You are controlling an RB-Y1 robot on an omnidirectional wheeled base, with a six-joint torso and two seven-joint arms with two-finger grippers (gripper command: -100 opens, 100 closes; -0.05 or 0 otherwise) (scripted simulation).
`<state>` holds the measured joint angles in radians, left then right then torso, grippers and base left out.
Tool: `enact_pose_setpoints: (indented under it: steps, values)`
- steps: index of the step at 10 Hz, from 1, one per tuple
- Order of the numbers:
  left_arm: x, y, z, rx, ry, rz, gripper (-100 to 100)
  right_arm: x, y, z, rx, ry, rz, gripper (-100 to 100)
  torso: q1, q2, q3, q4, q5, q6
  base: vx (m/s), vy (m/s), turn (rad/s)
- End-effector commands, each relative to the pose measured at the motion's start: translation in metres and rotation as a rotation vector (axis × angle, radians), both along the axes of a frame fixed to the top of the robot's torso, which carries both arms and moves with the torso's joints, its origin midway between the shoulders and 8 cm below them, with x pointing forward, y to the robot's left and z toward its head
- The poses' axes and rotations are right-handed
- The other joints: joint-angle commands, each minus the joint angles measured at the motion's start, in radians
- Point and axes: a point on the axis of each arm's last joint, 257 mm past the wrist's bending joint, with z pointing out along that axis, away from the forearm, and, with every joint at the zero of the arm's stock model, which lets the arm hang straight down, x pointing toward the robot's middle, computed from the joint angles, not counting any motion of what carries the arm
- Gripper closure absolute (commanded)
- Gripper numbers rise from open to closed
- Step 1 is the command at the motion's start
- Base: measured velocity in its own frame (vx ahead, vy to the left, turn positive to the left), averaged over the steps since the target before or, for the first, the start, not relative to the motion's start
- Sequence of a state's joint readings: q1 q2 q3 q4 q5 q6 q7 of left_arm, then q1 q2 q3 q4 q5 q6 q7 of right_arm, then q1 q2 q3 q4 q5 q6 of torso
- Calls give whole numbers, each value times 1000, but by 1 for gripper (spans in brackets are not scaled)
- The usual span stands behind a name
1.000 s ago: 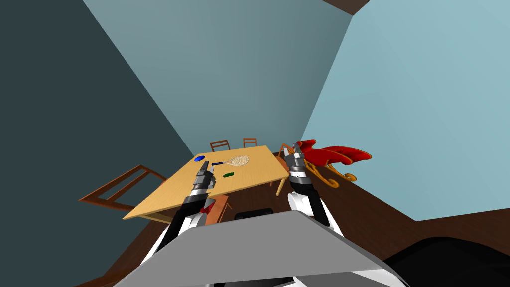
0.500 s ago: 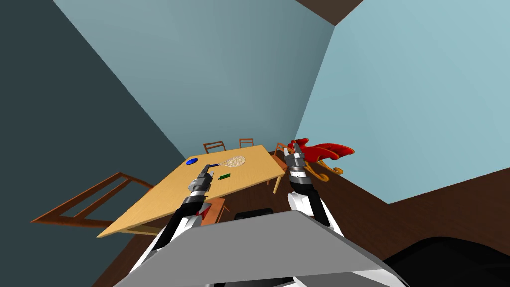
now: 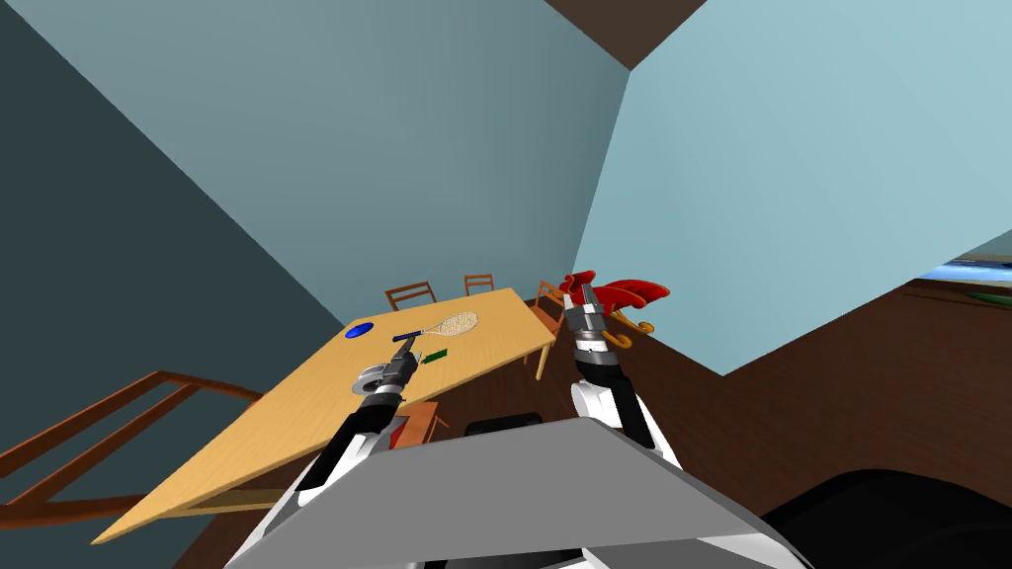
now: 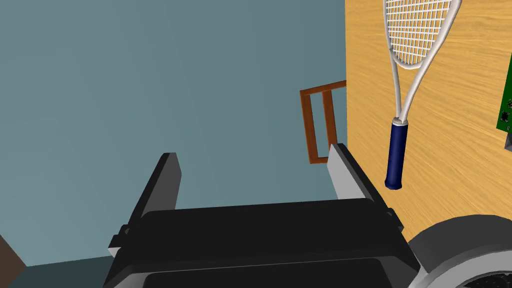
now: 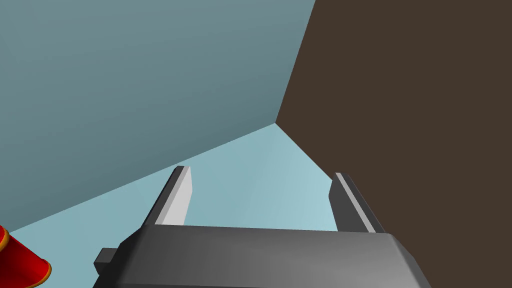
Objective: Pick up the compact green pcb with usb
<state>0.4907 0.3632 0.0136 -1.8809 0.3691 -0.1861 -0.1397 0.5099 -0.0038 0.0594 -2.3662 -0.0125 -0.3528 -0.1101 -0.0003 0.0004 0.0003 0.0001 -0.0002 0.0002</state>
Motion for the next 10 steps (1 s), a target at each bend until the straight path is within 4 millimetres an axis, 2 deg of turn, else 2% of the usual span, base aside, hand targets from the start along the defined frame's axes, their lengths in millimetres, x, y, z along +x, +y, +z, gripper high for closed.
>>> enact_pose_setpoints:
  steps: [1,2,3,4,5,6,7,8,10]
  values:
    - [-2,9,-21,-9,51,11,-100,0,0,0,0,0,0,0,0,0,0,0,0,0,-4,-11,-117]
    - [-5,23,-40,-26,111,21,-100,0,0,0,0,0,0,0,0,0,0,0,0,-1,-5,-16,-269]
    - [-7,27,-47,-26,125,27,-100,0,0,0,0,0,0,0,0,0,0,0,0,0,-4,-7,-111]
    - [-10,42,-65,-43,186,41,-100,0,0,0,0,0,0,0,1,0,0,0,0,-1,-2,-16,-246]
    - [-14,46,-75,-43,205,51,-100,0,0,0,0,0,0,0,0,0,0,0,0,0,-1,-7,-125]
    - [-21,65,-95,-61,272,72,-100,0,0,0,0,0,0,0,0,0,0,0,0,-1,0,-13,-236]
    - [-23,67,-100,-63,282,78,-100,0,0,0,0,0,0,0,0,0,0,0,0,0,0,-5,-129]
    - [-31,85,-117,-84,343,101,-100,0,0,0,0,0,0,0,1,0,0,0,0,-1,2,-11,-284]
    - [-34,89,-124,-84,357,110,-100,0,0,0,0,0,0,0,1,0,0,0,0,-1,1,-2,-44]
